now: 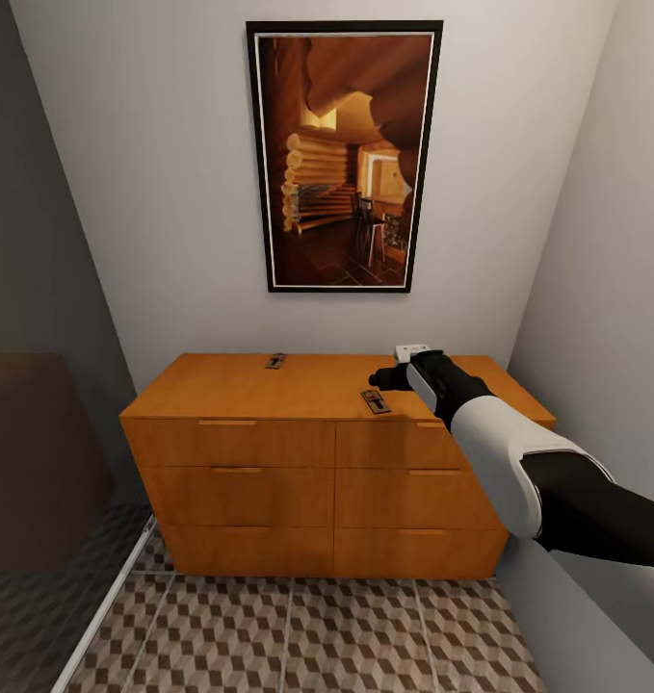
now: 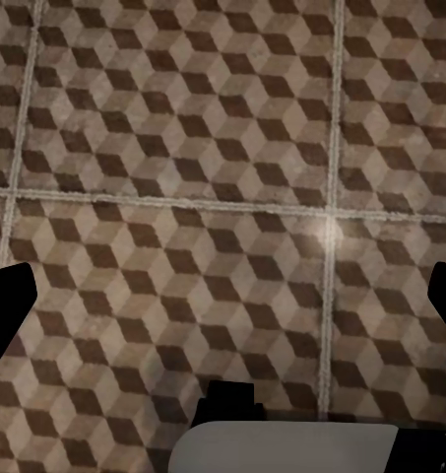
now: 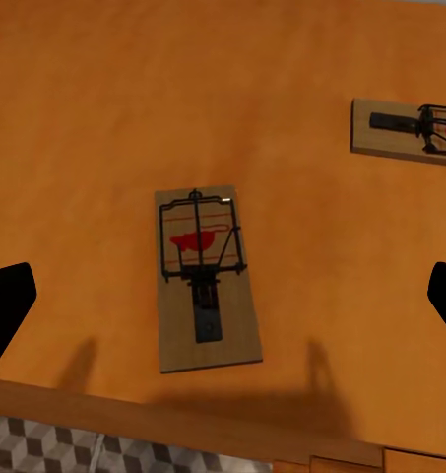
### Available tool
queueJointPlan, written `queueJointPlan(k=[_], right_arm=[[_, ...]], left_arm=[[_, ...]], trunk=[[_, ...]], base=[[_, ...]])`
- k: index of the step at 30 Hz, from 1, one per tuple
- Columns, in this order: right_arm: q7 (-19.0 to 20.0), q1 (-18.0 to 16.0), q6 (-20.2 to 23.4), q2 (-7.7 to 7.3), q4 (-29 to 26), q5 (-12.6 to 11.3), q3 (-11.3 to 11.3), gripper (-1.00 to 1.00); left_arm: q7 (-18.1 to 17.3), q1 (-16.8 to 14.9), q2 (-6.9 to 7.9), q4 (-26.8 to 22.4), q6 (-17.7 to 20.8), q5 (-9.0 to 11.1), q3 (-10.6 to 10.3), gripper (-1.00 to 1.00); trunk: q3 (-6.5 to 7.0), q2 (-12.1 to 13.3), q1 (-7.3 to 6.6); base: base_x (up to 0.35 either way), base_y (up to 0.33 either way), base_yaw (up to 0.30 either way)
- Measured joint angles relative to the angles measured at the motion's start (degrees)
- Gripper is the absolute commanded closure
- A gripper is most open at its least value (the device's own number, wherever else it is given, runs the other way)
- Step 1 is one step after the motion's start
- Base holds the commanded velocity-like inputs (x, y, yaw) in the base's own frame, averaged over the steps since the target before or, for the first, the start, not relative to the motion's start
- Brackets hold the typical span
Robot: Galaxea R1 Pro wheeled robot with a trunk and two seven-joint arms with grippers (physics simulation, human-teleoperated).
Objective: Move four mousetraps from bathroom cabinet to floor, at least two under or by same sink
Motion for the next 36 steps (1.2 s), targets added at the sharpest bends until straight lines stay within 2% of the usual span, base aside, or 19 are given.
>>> queueJointPlan(k=[16,36], right_arm=[[-0.1,0.0,0.0,-0.03,0.0,0.1,0.0,-1.00],[-0.1,0.0,0.0,-0.09,0.0,0.2,0.0,-1.00]], left_arm=[[0.0,0.0,0.04,0.0,0.0,0.0,0.1,-1.00],[0.0,0.0,0.11,0.0,0.0,0.0,0.1,-1.00]], trunk=[[-0.09,0.0,0.00],[-1.74,0.0,0.00]], base=[[0.000,0.000,0.000],[0.000,0.000,0.000]])
